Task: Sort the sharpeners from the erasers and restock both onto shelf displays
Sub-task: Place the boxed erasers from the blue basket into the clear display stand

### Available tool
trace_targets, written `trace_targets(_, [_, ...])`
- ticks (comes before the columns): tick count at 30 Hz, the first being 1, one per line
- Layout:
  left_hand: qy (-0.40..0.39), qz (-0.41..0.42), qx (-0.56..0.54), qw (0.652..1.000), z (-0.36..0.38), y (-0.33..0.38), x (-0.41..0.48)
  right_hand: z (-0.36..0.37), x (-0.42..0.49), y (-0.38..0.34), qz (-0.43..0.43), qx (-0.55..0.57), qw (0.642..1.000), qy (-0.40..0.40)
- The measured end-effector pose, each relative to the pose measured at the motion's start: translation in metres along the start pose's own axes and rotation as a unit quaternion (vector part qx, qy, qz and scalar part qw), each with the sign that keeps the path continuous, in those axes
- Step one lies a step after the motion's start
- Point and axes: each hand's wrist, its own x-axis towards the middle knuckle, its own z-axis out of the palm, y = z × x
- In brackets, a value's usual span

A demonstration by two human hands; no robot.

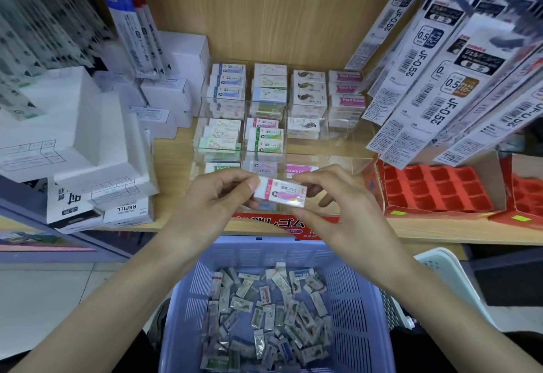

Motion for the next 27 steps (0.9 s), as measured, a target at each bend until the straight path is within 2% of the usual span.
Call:
trace_targets(3, [0.0,0.015,0.028,0.999,0.002,-0.001,0.002,0.002,0.001,0.006,-0.017,-0.022,0.999,0.028])
trace_targets(4, [0.012,0.048,0.094,0.994,0.003,-0.002,0.002,0.003,0.003,0.008,-0.017,-0.024,0.999,0.035])
trace_targets(5, [0.042,0.097,0.19,0.976,0.002,-0.004,0.003,0.004,0.006,0.011,-0.01,-0.021,0.999,0.043])
trace_targets(7, [0.116,0.184,0.353,0.91,-0.003,-0.01,0.009,0.006,0.019,0.016,0.015,-0.011,0.997,0.07])
trace_targets(8, [0.139,0.191,0.391,0.89,-0.007,-0.013,0.012,0.006,0.029,0.018,0.031,-0.009,0.996,0.087])
trace_targets(9, [0.156,0.173,0.404,0.884,-0.012,-0.017,0.016,0.007,0.041,0.019,0.045,-0.012,0.994,0.1])
trace_targets(11, [0.154,0.098,0.399,0.899,-0.02,-0.019,0.021,0.01,0.069,0.022,0.054,-0.048,0.991,0.109])
trace_targets(13, [0.109,0.016,0.389,0.915,-0.023,-0.023,0.021,0.013,0.1,0.025,0.044,-0.099,0.988,0.106])
trace_targets(16, [0.052,-0.054,0.419,0.905,-0.022,-0.033,0.02,0.018,0.133,0.028,0.036,-0.176,0.981,0.072])
trace_targets(20, [0.062,-0.033,0.363,0.929,-0.019,-0.043,0.02,0.029,0.145,0.035,0.035,-0.221,0.973,0.053])
trace_targets(23, [0.087,0.022,0.357,0.93,-0.017,-0.05,0.015,0.037,0.147,0.039,0.017,-0.254,0.966,0.054])
trace_targets(27, [0.099,0.033,0.355,0.929,-0.018,-0.055,0.017,0.048,0.142,0.045,-0.008,-0.323,0.944,0.074])
